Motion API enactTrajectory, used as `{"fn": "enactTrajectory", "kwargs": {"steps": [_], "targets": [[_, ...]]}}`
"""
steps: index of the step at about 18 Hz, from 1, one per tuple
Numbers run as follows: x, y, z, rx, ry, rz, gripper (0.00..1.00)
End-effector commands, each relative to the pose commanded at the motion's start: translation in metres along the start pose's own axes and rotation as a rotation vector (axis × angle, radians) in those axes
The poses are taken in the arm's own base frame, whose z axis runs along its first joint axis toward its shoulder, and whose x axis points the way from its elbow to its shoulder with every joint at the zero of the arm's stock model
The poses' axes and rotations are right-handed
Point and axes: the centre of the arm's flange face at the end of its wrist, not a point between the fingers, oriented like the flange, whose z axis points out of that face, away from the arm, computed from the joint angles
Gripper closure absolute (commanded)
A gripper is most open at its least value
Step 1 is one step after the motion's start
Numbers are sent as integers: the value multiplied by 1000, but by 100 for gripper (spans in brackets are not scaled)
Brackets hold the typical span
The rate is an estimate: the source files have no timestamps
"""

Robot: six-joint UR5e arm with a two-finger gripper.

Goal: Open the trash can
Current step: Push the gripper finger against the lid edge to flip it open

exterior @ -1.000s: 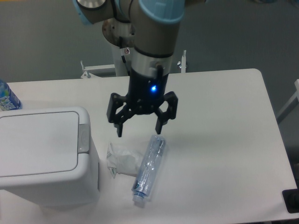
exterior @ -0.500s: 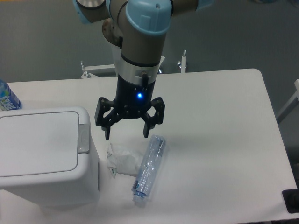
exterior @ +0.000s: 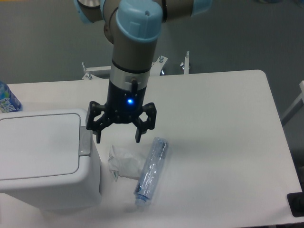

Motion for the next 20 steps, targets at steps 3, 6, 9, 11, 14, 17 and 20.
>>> {"fn": "enactTrajectory", "kwargs": {"steps": [3, 6, 9, 11, 14, 17, 20], "targets": [[5, 2, 4, -7, 4, 7, 0], [5, 3, 6, -11, 5, 7, 0], [5, 6, 10, -19, 4, 6, 0], [5, 6, 10, -19, 4, 6, 0], [7, 6, 12, -23, 6, 8, 0], [8, 6, 11, -22, 6, 10, 0], [8, 6, 12, -23, 6, 9, 0]]}}
